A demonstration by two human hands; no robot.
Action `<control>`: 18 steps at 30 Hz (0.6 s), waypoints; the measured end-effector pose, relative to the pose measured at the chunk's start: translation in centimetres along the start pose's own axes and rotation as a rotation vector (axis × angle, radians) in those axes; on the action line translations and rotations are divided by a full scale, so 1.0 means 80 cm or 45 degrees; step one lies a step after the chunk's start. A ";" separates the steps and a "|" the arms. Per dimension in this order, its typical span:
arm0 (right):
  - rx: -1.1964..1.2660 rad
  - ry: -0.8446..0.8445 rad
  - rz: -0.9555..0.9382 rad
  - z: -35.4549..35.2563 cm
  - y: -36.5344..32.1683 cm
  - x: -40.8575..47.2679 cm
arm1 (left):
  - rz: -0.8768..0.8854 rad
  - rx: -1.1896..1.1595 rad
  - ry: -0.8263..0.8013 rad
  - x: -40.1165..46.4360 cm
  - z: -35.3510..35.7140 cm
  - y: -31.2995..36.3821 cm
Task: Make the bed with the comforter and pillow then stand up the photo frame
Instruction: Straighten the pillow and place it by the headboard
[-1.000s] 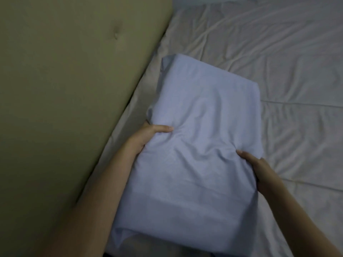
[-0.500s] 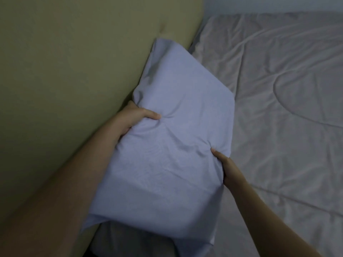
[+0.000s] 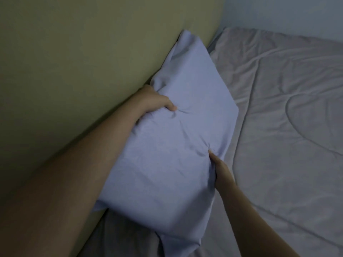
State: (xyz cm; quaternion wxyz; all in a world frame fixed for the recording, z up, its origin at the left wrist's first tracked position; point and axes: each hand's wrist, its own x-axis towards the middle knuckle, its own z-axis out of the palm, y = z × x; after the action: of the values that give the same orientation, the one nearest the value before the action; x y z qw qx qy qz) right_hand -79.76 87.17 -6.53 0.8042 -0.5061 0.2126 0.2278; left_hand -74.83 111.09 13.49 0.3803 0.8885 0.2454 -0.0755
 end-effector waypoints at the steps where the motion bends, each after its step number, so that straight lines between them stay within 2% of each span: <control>1: 0.001 -0.003 0.017 0.000 0.001 0.003 | 0.000 0.033 0.010 -0.002 0.003 -0.002; 4: -0.007 -0.026 0.005 -0.010 0.003 0.011 | 0.024 0.070 0.064 -0.006 0.004 -0.005; 6: -0.087 0.056 -0.019 -0.017 0.009 0.010 | 0.031 0.106 0.069 -0.008 0.004 -0.009; 10: -0.495 0.510 -0.149 -0.012 0.023 -0.011 | 0.031 0.318 0.090 -0.023 0.011 -0.022; 12: -0.862 0.785 -0.312 -0.003 0.022 -0.022 | 0.104 0.546 0.267 -0.035 0.016 -0.023; 13: -0.998 0.854 -0.424 0.003 0.020 -0.027 | 0.170 0.705 0.378 -0.042 0.019 -0.021; 14: -1.084 0.853 -0.536 0.009 0.020 -0.032 | 0.258 0.873 0.469 -0.050 0.024 -0.017; 16: -1.260 0.678 -0.685 0.023 0.027 -0.037 | 0.556 1.203 0.557 -0.065 0.039 -0.013; 18: -1.447 0.508 -0.722 0.035 0.052 -0.045 | 0.887 1.499 0.461 -0.078 0.059 -0.024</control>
State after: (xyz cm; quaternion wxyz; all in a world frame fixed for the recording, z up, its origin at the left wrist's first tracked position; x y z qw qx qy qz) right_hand -84.80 90.77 -6.36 0.3864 -0.9201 0.0630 -0.0140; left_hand -80.94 106.54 10.98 -0.2080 0.9720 -0.0755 0.0796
